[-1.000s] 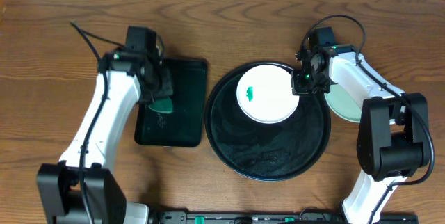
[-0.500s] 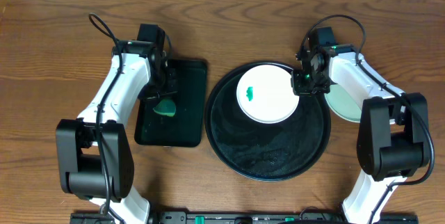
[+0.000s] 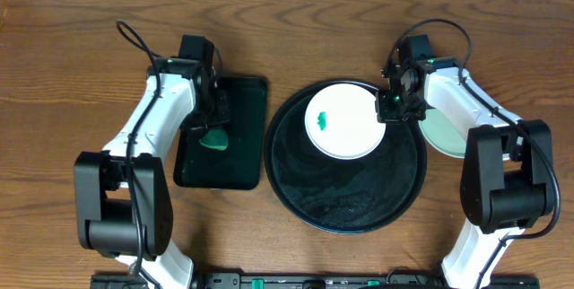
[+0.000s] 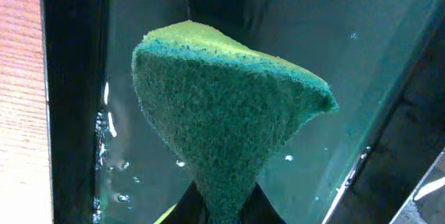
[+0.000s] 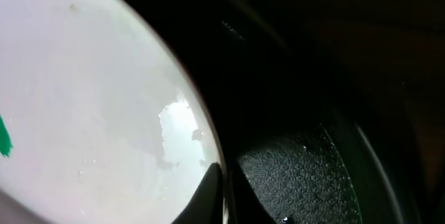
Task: Clean dirty plates on tray and stack at the side
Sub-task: 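Carry the sponge right over the white plate, left gripper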
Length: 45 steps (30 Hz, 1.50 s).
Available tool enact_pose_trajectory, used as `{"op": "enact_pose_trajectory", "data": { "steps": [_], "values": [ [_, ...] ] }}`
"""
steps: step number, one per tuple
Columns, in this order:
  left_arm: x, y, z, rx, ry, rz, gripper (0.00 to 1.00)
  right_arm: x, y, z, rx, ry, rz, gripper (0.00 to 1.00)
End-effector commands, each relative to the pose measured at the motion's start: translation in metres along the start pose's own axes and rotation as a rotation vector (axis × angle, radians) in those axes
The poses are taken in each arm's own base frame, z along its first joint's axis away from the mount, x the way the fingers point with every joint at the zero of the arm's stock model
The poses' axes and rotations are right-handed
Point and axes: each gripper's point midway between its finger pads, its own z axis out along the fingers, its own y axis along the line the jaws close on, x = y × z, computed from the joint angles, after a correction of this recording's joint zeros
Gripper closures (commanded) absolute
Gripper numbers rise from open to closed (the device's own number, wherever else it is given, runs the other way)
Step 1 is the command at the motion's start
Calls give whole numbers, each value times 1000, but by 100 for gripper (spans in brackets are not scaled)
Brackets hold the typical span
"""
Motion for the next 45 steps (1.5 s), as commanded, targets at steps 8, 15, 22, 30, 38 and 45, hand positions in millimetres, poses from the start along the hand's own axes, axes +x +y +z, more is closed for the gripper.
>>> {"op": "enact_pose_trajectory", "data": {
  "steps": [8,15,22,30,38,45],
  "values": [
    [-16,-3,-42,-22,-18,-45,93,4,14,2,-36,13,-22,99],
    [-21,-40,-54,25,-60,-3,93,5,16,2,-47,16,-22,99],
    [-27,-98,-56,90,-163,113,93,6,18,2,-50,19,-26,99],
    [-16,-174,-63,204,-254,140,93,10,33,5,-53,27,-44,99],
    [7,-201,-50,211,-214,171,93,15,43,7,-43,41,-8,99],
    [19,-205,-18,167,-139,153,93,16,43,8,-43,42,-5,99]
  ]
}}
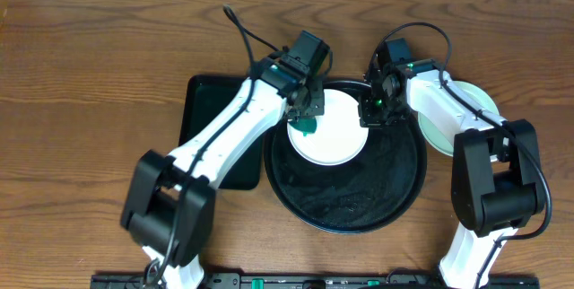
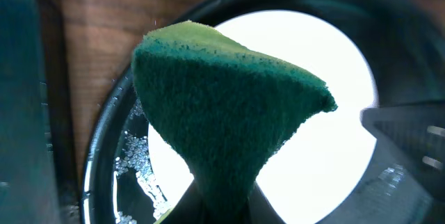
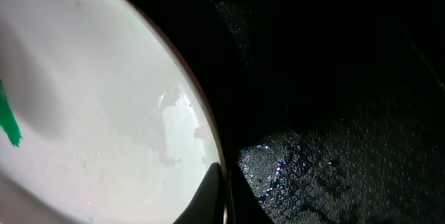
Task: Clean dirty plates on tray and stack at the side
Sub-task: 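Carry the sponge right over the white plate, left gripper, then rub the sponge on the white plate's green smear, left gripper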
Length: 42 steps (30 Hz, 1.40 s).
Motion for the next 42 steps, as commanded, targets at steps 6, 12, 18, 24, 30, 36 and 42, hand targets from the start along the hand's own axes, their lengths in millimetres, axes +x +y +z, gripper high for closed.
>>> {"op": "enact_pose_trajectory", "data": {
  "steps": [6,12,18,24,30,36,42],
  "values": [
    [11,-1,26,-41,51,-22,93,3,4,2,-4,8,11,99],
    [13,9,42,-92,63,-79,93,3,4,2,-4,8,11,99],
    [15,10,52,-100,72,-88,93,3,4,2,-4,8,10,99],
    [12,12,60,-110,62,-87,93,2,4,1,-5,4,5,81],
    [9,17,60,-138,42,-85,93,0,3,2,2,-2,0,83],
    [9,17,60,-138,42,-85,93,-1,0,2,27,-10,-4,91],
    [9,17,60,-139,42,-85,93,-1,0,2,27,-10,-4,99]
  ]
}}
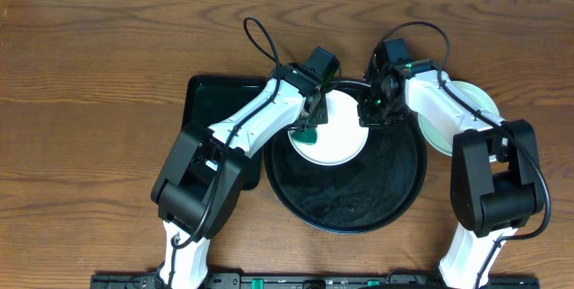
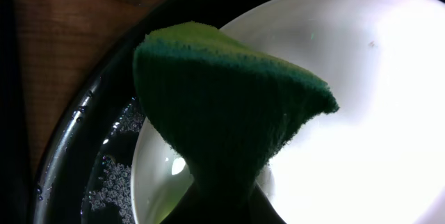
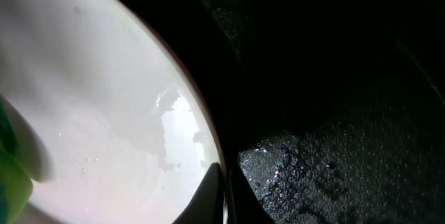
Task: Clean dirty plates on tray and stack at the side
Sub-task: 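Rub the sponge on the white plate's green smear, left gripper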
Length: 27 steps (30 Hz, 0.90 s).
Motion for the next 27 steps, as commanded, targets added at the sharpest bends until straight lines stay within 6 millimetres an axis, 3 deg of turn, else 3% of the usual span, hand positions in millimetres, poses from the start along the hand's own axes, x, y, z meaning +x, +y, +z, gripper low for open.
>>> {"op": "enact_pose_trajectory", "data": {
  "steps": [1,22,27],
  "values": [
    [-6,3,1,-22,-22,-18,93,1,1,1,7,2,-6,99],
    [-6,17,7,-87,-48,-16,93,1,1,1,7,2,-6,99],
    [-1,20,17,-102,-23,-14,93,1,1,1,7,2,-6,99]
  ]
}}
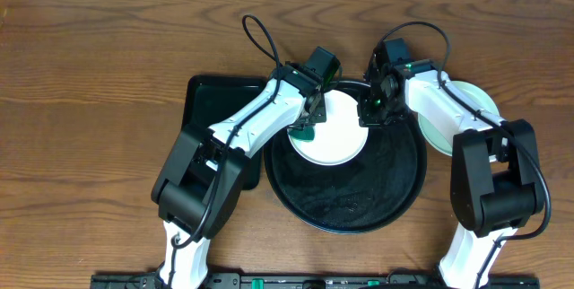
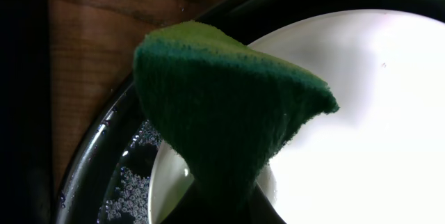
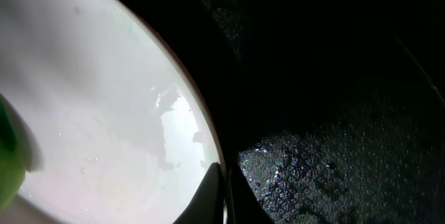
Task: Clean dirty plates on tray and stack at the side
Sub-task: 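Rub the sponge on the white plate's green smear, left gripper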
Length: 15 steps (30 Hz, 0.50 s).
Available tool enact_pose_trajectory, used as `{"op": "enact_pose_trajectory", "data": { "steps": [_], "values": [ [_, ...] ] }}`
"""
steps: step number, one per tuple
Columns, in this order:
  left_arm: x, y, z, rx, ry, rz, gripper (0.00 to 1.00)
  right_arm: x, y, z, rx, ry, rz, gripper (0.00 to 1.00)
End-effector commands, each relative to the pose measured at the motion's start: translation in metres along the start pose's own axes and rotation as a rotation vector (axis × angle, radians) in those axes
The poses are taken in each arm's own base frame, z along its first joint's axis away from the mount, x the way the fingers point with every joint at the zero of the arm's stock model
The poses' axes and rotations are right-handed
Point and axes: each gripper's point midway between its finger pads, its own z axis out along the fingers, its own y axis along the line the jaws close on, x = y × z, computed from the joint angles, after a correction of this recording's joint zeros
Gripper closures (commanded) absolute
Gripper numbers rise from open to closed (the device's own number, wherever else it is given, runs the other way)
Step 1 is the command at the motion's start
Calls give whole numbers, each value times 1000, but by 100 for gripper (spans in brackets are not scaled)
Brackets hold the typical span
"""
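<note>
A white plate lies in the upper part of the round black tray. My left gripper is shut on a green sponge, which rests on the plate's left side. My right gripper is shut on the plate's right rim, one finger inside the rim and one outside. A pale green plate lies on the table to the right of the tray.
A black rectangular basin with water sits left of the tray. Droplets and suds cover the tray floor. Both arms cross over the tray's upper edge.
The sponge has shifted slightly toward the plate's left edge in the left wrist view. The right gripper keeps the same hold on the rim.
At first my left gripper held the sponge over the basin while the right held the plate's rim, a green smear on the plate. Then the sponge was over the plate. Later it sat on the plate's left part, where it is now, smear no longer seen.
</note>
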Motion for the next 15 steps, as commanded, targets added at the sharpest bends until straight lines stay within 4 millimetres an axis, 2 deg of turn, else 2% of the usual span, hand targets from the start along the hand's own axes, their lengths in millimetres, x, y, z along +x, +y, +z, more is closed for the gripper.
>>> {"op": "enact_pose_trajectory", "data": {
  "steps": [1,10,15],
  "values": [
    [9,14,19,-66,27,-8,93,1,1,1,7,2,-6,99],
    [33,6,53,-28,151,-4,93,1,1,1,7,2,-7,99],
    [47,-7,63,51,225,39,93,1,1,1,7,2,-7,99]
  ]
}}
